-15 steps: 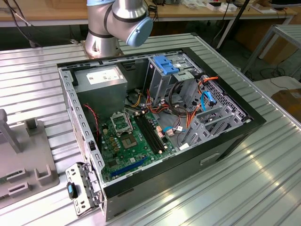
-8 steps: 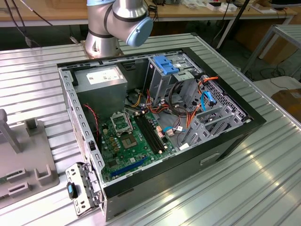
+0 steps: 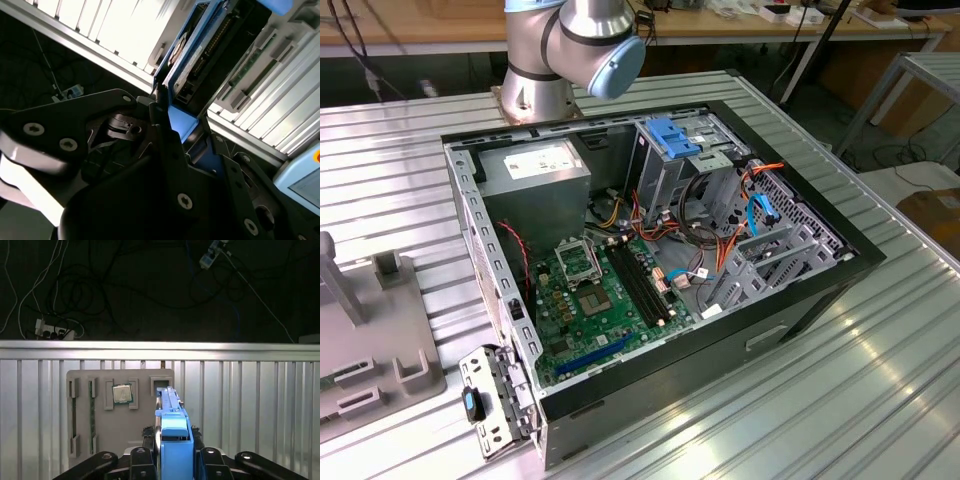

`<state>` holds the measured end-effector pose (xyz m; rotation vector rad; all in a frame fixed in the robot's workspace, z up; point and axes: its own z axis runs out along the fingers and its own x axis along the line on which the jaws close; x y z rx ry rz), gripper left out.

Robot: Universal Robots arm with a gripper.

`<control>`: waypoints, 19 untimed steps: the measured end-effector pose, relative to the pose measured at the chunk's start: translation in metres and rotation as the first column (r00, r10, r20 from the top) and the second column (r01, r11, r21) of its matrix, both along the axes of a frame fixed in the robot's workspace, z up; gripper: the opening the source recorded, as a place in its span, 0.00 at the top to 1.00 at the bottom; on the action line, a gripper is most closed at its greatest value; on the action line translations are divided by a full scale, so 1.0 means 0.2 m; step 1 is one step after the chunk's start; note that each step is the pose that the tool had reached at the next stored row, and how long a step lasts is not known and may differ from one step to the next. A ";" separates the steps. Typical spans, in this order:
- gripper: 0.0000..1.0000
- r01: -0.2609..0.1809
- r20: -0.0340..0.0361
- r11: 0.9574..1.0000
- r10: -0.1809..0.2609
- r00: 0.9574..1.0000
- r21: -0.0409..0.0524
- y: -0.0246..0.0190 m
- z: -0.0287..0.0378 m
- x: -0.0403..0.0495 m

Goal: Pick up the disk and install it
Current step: 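Pick up the disk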

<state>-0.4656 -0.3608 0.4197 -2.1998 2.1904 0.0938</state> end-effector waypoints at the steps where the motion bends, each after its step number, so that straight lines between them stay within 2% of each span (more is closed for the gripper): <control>1: 0.63 0.000 0.000 1.000 0.000 1.000 0.000 0.000 0.015 0.000; 3: 0.63 0.000 0.000 1.000 0.000 1.000 0.000 0.000 0.043 0.000; 6: 0.63 0.000 0.000 1.000 0.000 1.000 0.000 0.000 0.137 0.000; 9: 0.63 0.000 0.000 1.000 0.000 1.000 0.000 0.000 0.185 0.000; 12: 0.63 0.000 0.000 1.000 0.000 1.000 0.000 0.000 0.269 0.000; 14: 0.63 0.000 0.000 1.000 0.000 1.000 0.000 0.000 0.298 0.000; 15: 0.63 0.000 0.000 1.000 0.000 1.000 0.000 0.000 0.336 0.001; 19: 0.63 0.000 0.000 1.000 0.000 1.000 0.000 0.000 0.370 0.000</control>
